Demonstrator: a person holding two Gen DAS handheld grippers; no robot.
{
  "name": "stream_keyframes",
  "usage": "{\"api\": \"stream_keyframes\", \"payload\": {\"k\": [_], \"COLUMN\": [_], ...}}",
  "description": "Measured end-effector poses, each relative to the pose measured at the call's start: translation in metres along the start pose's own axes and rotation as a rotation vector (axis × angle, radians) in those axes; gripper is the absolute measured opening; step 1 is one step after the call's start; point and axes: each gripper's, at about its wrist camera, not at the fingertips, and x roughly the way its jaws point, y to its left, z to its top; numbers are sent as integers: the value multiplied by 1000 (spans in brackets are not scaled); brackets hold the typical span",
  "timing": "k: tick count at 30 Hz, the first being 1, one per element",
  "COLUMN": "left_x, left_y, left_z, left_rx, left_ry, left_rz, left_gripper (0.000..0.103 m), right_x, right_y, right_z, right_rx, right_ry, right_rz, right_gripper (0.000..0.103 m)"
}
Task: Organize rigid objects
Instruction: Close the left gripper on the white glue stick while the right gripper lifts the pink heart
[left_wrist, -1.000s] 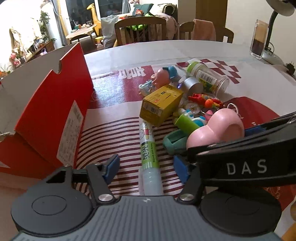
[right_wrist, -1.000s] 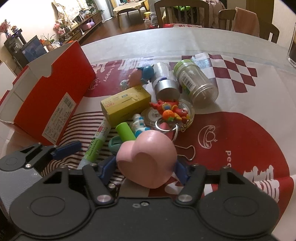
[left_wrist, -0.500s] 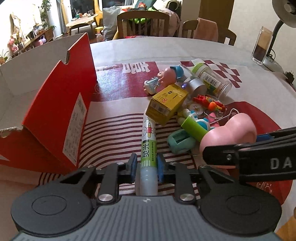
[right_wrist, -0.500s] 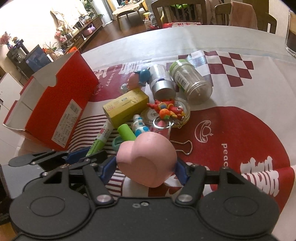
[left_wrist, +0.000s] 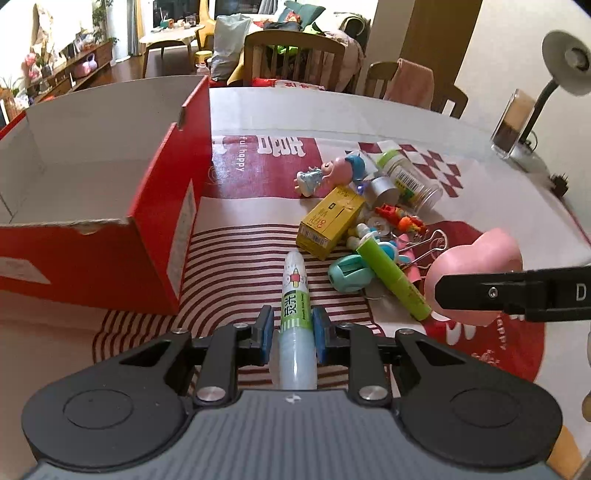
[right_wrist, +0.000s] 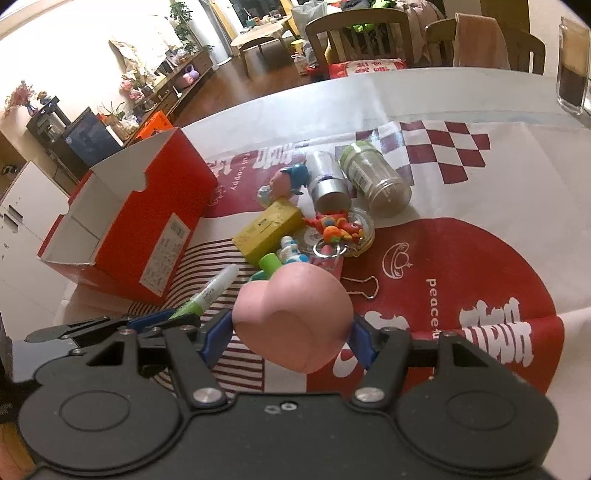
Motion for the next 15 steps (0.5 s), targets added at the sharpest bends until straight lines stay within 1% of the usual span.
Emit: {"api": "stream_keyframes", "payload": {"k": [4,5,8,10,12,15], "left_x": [-17,-22,-35,-43,-52,-65], "left_y": [7,9,16,22,28,36], "left_z": [1,1,1,1,1,2], "left_rx": [-3,-3,5,4,-2,19], "left_ry": [-21,-29,-54,-71,-87,-116], "left_rz": [-36,-46,-68,-87,-115,-145], "left_gripper": [22,17,17,12,11,11], "right_x": [-11,-13,-20,-24,-28,-34], "right_y": [9,12,22,30,38,54], "right_z": [-4,-6,-8,-9,-8,-6], "right_rx": [-6,-8,-17,-20,-18,-37], "right_ry": [-14,-17,-25,-34,-41,-67], "right_rz": [-7,-13,-29,-41,-40,-54], "right_gripper": [65,65,65,65,65,65]}}
